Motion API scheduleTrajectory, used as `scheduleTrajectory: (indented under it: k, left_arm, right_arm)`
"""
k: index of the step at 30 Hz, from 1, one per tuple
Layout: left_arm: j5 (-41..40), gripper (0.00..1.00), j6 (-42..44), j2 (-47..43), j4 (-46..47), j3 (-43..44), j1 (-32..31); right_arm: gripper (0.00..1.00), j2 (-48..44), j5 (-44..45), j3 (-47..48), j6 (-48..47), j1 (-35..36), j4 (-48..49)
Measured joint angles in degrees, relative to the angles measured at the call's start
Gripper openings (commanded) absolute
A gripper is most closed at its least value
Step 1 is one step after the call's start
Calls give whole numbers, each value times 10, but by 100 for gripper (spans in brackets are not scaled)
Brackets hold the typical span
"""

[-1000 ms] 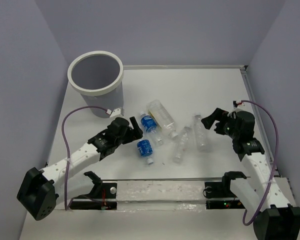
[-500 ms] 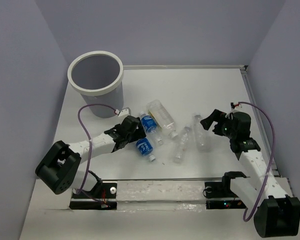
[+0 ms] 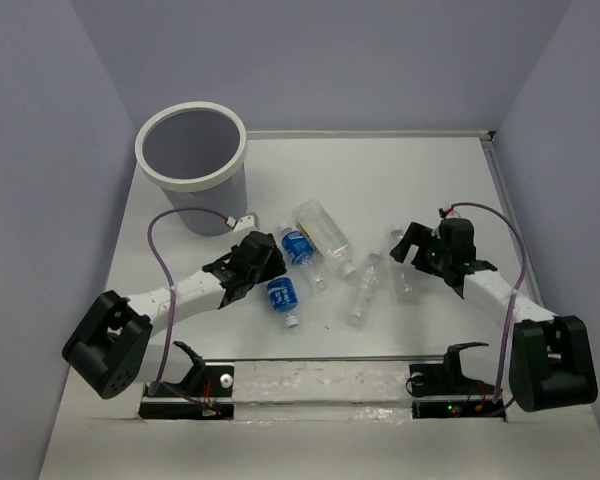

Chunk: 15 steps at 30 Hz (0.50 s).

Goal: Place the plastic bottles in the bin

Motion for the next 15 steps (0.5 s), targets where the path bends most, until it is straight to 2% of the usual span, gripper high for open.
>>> scheduleTrajectory:
  k: [3, 6, 10, 12, 13, 15]
  left_arm:
    - [0, 39, 11, -53, -23, -3, 0]
    - [-4, 37, 29, -140, -61, 5, 0]
    - [-21, 37, 59, -213, -130, 68, 0]
    - [-39, 37, 83, -234, -157, 121, 0]
    - [-50, 37, 95, -241, -167, 145, 0]
    - [-76, 37, 125, -245, -183, 212, 0]
  right_arm:
    - [99, 52, 8, 9, 2, 17, 17]
    - [93, 85, 17, 16, 2, 22, 29]
    - [78, 105, 37, 26, 2, 22, 43]
    - [71, 107, 47, 28, 3, 22, 48]
    - [62, 107, 51, 28, 3, 22, 51]
    - [56, 107, 57, 28, 4, 22, 54]
